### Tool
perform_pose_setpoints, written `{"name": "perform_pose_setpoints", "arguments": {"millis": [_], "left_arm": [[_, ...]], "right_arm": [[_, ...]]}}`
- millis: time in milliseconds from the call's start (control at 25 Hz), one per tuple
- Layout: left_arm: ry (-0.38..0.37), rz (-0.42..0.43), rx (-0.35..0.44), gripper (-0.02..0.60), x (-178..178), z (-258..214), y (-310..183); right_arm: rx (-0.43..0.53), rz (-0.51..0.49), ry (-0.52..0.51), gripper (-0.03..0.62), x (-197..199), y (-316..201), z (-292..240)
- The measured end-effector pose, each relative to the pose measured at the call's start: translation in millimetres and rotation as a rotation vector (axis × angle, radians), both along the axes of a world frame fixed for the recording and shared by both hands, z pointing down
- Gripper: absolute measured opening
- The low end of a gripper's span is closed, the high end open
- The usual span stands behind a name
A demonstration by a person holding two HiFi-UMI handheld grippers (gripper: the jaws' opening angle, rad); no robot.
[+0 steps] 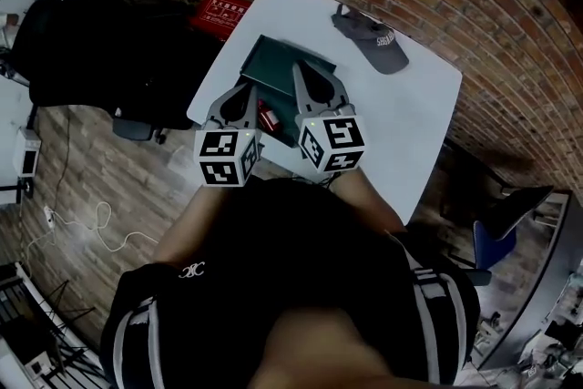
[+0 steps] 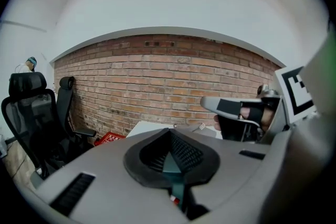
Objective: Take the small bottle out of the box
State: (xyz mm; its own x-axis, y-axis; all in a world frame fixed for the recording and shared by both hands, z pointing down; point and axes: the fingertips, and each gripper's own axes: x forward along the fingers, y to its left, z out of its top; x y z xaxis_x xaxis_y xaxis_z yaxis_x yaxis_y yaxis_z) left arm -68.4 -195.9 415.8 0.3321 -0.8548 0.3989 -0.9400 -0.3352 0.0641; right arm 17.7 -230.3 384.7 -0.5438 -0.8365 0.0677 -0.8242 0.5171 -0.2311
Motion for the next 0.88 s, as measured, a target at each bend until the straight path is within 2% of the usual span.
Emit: {"name": "perform_pose_setpoints", "arguments": {"millis": [400,800,880], "left_arm": [[0.031,-0.008,-0.045,0.012,-12,20,-23],[0.005,0.118,-0.175,0.012,-11,50,-42],[0.002,0.121,-0.213,0.012,-12,63,-38]], "right_arm": [[-0.031,-0.02,0.048,0.031,-16,-15,11],[-0.094,0.061,0.087,0.031,-13,-24,29],[-0.108,0.065,0.098,0.031,-10,-23,34]]}}
